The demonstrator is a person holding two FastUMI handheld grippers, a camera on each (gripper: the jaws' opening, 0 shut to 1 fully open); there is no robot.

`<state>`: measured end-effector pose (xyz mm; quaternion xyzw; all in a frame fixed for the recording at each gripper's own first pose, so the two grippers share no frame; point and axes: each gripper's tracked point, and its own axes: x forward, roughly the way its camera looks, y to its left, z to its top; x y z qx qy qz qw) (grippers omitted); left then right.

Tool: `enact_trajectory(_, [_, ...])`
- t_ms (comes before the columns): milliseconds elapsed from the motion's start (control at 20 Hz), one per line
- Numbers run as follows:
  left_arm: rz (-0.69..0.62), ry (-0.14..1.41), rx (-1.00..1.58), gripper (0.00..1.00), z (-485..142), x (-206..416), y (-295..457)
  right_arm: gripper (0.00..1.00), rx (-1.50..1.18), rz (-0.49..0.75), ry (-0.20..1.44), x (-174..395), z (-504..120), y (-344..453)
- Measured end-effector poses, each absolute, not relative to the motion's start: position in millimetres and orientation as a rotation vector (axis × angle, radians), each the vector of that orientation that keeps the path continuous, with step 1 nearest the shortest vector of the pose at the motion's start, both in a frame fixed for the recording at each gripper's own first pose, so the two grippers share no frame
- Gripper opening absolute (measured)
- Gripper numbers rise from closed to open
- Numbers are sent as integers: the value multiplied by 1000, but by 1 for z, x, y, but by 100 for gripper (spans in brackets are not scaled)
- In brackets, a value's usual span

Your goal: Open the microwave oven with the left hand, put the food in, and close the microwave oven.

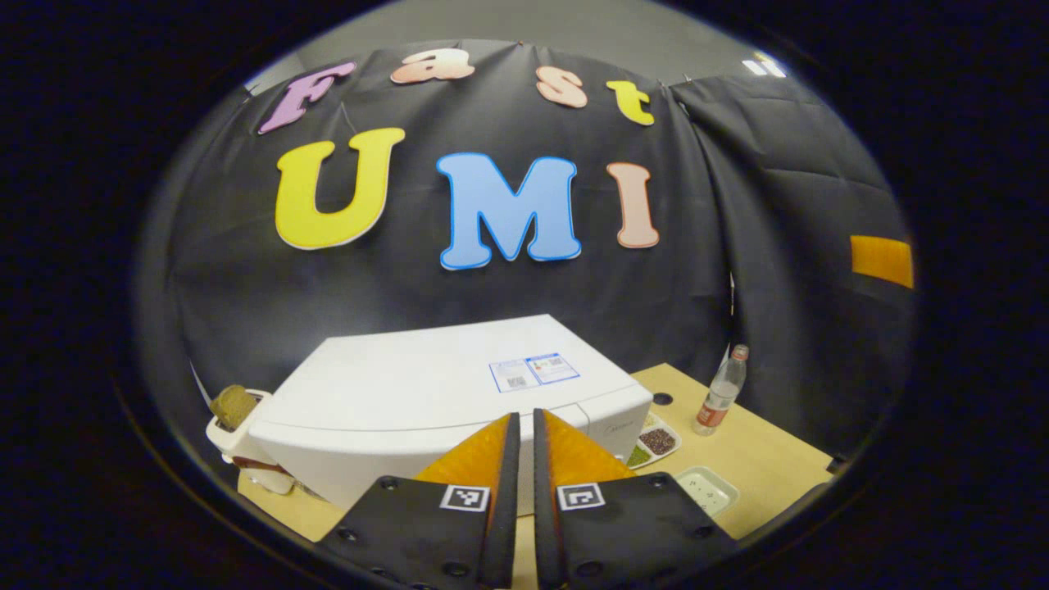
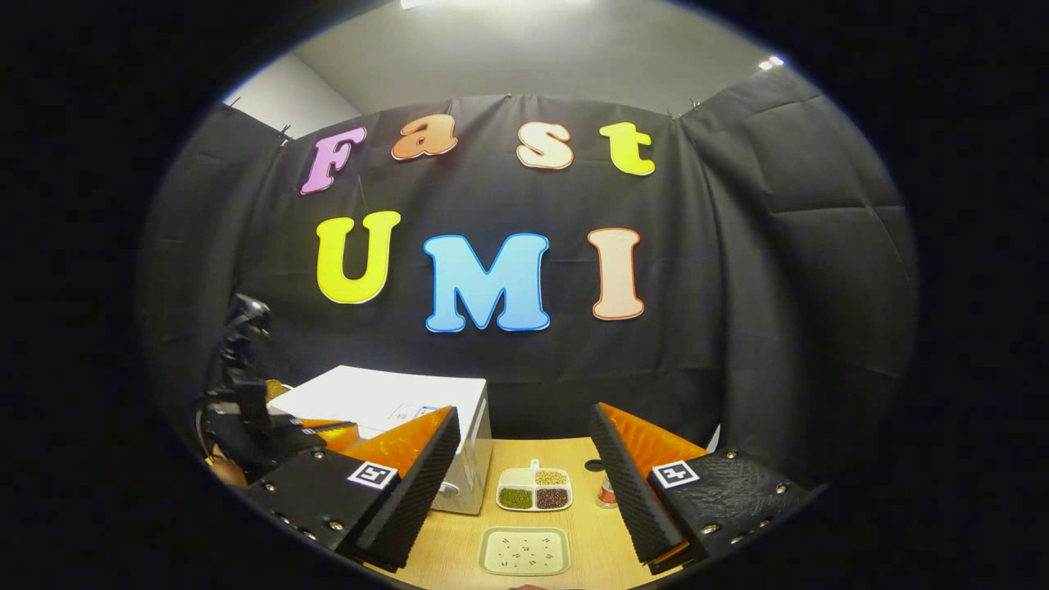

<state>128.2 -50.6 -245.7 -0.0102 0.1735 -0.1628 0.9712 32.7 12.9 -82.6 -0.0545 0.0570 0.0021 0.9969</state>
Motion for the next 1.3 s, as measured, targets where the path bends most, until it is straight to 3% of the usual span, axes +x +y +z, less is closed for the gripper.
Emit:
enact_trajectory(200, [-222,163,12,99,-150,115,-2,97,-104,16,74,33,-58,29])
enact_trajectory(450, [-159,84,-56,99,-55,86,43,97,-75,26,56,27,-26,52])
enact_trajectory(600, [-136,45,-83,94,-14,72,68,97,-61,10,39,23,-2,63])
enact_trajectory(650, [-137,33,-93,96,-6,67,73,97,-58,6,34,21,5,67])
enact_trajectory(1300, [-103,10,-68,96,20,43,97,97,-93,46,2,-2,29,104])
